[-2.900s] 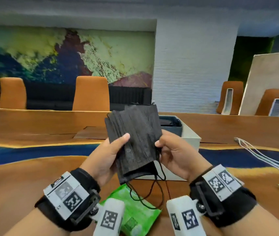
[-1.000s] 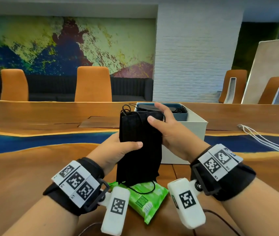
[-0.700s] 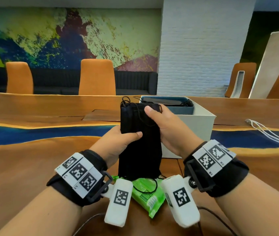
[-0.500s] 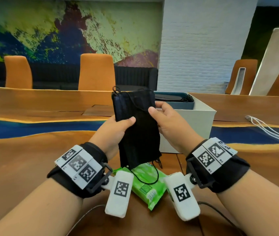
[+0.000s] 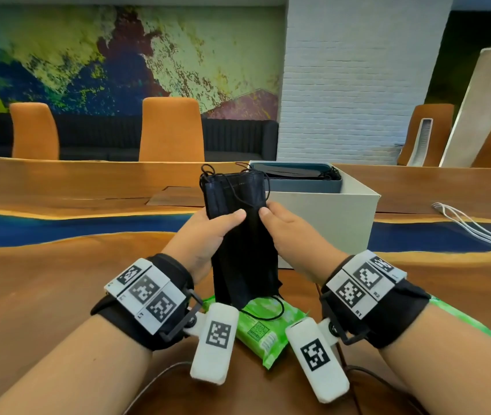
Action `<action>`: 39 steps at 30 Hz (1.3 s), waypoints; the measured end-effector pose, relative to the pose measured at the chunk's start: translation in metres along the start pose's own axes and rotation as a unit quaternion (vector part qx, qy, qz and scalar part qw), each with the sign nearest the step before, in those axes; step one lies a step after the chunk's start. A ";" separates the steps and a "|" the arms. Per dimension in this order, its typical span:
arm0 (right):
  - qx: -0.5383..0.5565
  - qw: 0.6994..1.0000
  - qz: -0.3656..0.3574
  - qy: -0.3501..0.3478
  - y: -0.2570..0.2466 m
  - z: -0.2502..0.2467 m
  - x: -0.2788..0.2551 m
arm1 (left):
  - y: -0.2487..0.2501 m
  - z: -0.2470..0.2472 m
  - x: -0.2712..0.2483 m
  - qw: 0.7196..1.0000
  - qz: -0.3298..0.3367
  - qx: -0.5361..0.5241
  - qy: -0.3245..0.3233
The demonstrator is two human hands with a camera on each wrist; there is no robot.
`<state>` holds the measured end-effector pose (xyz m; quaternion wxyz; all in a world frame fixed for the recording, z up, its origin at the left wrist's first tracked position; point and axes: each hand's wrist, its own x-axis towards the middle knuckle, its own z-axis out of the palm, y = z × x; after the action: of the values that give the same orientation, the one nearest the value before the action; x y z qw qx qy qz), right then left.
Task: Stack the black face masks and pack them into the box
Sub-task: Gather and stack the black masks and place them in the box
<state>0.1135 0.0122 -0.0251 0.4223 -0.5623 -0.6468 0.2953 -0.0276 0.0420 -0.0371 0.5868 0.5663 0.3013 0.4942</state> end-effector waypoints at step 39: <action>0.291 0.915 0.191 0.205 -0.032 -0.169 0.149 | 0.015 0.004 0.080 0.982 -0.179 -0.011 -0.061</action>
<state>0.2446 0.1361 0.1133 0.6265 -0.5754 -0.3119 0.4232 -0.0010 0.1128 -0.0052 0.6891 0.5258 0.3562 0.3489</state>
